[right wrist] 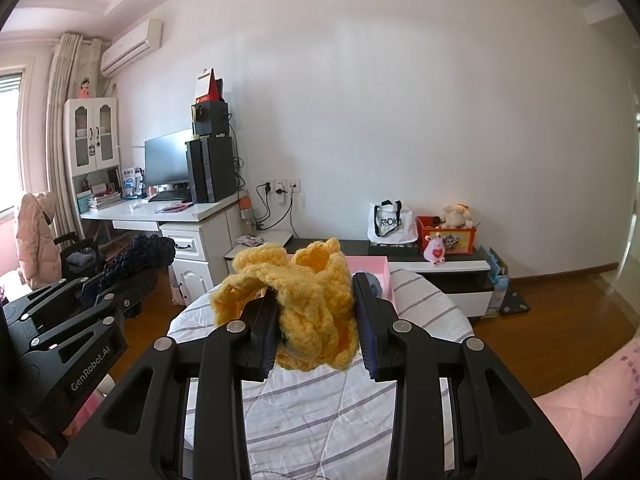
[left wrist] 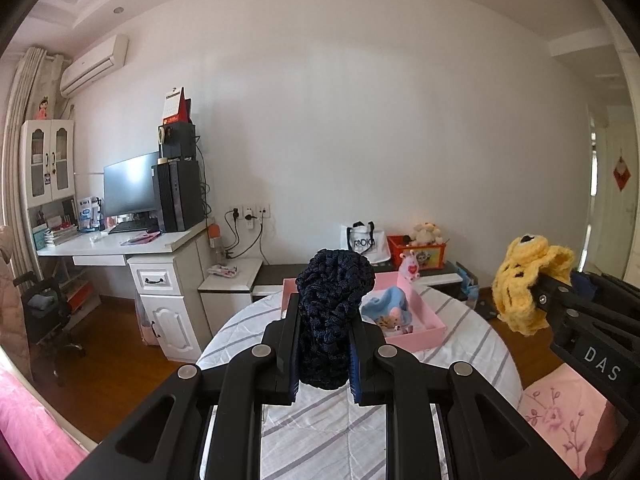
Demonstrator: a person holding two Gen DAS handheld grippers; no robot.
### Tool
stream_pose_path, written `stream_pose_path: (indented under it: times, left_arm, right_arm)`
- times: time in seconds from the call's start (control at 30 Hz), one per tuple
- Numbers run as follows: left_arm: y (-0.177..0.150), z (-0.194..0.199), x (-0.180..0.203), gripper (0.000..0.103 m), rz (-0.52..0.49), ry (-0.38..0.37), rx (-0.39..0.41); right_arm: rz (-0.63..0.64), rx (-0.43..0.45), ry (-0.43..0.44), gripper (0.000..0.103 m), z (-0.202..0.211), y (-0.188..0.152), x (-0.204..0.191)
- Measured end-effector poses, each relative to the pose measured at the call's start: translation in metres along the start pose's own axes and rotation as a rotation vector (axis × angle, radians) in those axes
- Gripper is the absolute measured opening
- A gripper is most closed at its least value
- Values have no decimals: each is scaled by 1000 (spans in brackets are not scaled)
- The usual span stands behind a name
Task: Organize soft objects
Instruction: 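Lift the navy and yellow items up with both tools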
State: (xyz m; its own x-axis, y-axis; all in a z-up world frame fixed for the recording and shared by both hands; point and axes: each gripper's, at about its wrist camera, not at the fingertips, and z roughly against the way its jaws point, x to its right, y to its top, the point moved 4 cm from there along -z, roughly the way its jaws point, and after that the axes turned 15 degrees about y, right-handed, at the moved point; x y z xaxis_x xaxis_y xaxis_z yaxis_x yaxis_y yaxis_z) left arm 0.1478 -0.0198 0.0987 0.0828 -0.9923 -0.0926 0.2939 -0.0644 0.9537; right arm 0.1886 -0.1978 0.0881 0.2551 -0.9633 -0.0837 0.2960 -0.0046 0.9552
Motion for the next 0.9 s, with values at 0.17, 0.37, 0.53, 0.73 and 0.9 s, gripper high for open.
stream_pose_path:
  times: [0.17,0.37,0.53,0.73,0.9]
  left_arm:
    - [-4,2,-2,15,1,1,-7]
    - [1,-7,-1,15,2,8,-11]
    - [10,-19,13,15,-9,11,-30]
    - [18,-31,17,15,-12,3,-50]
    - [22,-39,18,15,-18,0,-64]
  right_arm:
    - [1,0,0,31,0,0,0]
    - [-1,-9,1,31,0,1,1]
    - [-2,-15,0,31,-2,3,1]
    - [-11,-27,-3,31,-7,2,3]
    - [-17,-35,-6,31,-11,1,3]
